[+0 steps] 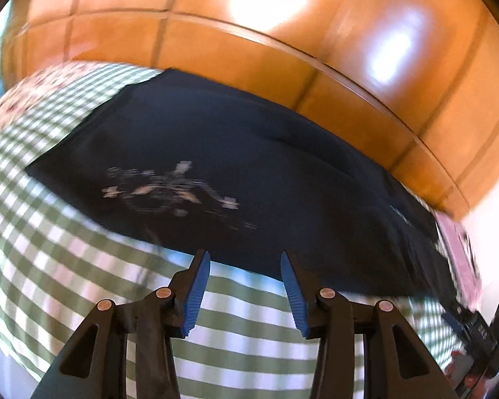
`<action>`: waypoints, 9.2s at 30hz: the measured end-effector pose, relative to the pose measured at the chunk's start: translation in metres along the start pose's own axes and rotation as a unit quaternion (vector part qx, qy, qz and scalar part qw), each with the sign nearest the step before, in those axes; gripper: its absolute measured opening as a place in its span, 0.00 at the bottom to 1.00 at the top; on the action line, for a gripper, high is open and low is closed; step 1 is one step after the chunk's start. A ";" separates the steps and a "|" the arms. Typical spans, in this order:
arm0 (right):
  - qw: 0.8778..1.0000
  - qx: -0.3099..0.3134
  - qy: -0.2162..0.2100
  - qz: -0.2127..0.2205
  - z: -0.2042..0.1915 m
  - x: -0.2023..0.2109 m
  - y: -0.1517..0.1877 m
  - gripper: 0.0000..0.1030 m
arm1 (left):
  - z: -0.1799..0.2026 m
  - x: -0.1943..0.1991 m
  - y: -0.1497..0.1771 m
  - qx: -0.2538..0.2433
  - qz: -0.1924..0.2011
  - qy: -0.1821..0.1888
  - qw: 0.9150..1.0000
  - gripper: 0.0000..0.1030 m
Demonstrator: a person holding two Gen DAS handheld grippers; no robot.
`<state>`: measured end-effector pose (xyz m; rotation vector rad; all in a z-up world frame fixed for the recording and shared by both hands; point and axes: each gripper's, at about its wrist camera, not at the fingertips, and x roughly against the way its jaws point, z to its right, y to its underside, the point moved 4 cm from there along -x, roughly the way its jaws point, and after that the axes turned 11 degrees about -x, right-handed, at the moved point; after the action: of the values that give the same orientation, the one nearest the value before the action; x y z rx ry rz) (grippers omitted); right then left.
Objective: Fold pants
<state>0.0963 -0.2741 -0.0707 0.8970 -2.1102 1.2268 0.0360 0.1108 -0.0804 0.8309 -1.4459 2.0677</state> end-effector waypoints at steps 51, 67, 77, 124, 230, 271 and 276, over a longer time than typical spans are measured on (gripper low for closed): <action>0.964 -0.234 -0.083 0.099 0.144 -0.019 -0.068 0.10 | -0.140 -0.020 0.008 0.219 0.069 0.067 0.971 0.06; 0.967 -0.211 -0.087 0.112 0.150 0.035 -0.048 0.08 | -0.139 0.045 0.023 0.205 0.075 0.046 0.975 0.06; 0.975 -0.193 -0.067 0.089 0.165 0.061 -0.009 0.08 | -0.141 0.072 0.057 0.201 0.052 0.029 0.978 0.06; 0.960 -0.268 -0.014 0.075 0.138 -0.151 -0.210 0.43 | 0.028 -0.113 -0.054 -0.044 0.028 -0.076 0.996 0.50; 0.991 0.130 0.015 -0.005 -0.081 -0.157 -0.084 0.39 | -0.154 -0.044 -0.052 0.169 0.133 0.014 0.976 0.10; 0.965 -0.135 -0.183 -0.128 -0.164 -0.144 -0.110 0.12 | -0.171 -0.047 -0.039 0.222 0.142 0.089 0.960 0.10; 0.959 -0.117 -0.236 -0.101 -0.152 -0.093 -0.090 0.08 | -0.173 -0.011 -0.045 0.223 0.187 0.097 0.952 0.10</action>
<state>0.2420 -0.1465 -0.0225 1.3559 -2.3831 0.6837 0.0391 0.2888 -0.1036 0.5124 -1.1065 2.7413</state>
